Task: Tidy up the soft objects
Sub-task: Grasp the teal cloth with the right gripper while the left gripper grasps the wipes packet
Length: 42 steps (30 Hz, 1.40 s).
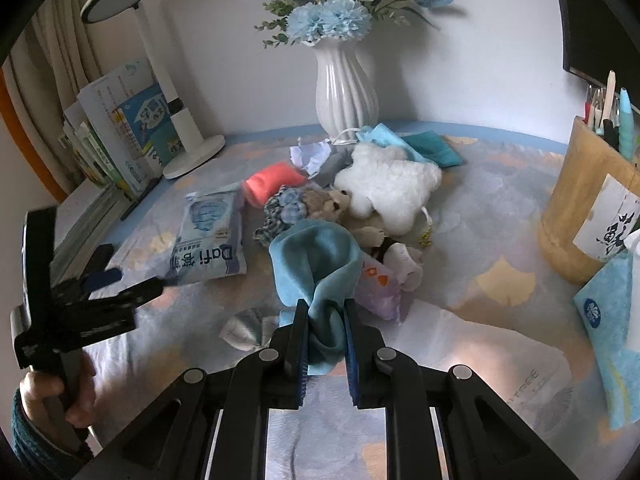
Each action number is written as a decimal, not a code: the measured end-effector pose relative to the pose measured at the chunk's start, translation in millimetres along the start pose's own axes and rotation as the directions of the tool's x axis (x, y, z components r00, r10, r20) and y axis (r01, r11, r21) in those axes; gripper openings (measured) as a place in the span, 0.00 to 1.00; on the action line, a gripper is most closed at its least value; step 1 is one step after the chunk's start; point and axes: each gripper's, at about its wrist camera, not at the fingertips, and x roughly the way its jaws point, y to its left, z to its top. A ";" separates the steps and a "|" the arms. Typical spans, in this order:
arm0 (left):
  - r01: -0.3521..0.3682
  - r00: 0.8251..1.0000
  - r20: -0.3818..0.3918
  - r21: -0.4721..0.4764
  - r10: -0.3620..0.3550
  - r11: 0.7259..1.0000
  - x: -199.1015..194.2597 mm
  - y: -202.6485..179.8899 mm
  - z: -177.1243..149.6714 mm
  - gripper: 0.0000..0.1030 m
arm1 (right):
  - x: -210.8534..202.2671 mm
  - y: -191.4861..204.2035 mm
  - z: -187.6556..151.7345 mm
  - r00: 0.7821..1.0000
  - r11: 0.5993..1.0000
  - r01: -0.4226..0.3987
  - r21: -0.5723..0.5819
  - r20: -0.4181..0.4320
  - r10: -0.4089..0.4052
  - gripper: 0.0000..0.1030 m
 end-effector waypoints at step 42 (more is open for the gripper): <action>0.244 0.952 0.198 -0.021 -0.235 0.970 -11.6 -21.0 -6.6 0.52 | -32.0 37.5 -57.5 0.971 0.977 -0.199 -0.077 -0.150 0.186 0.64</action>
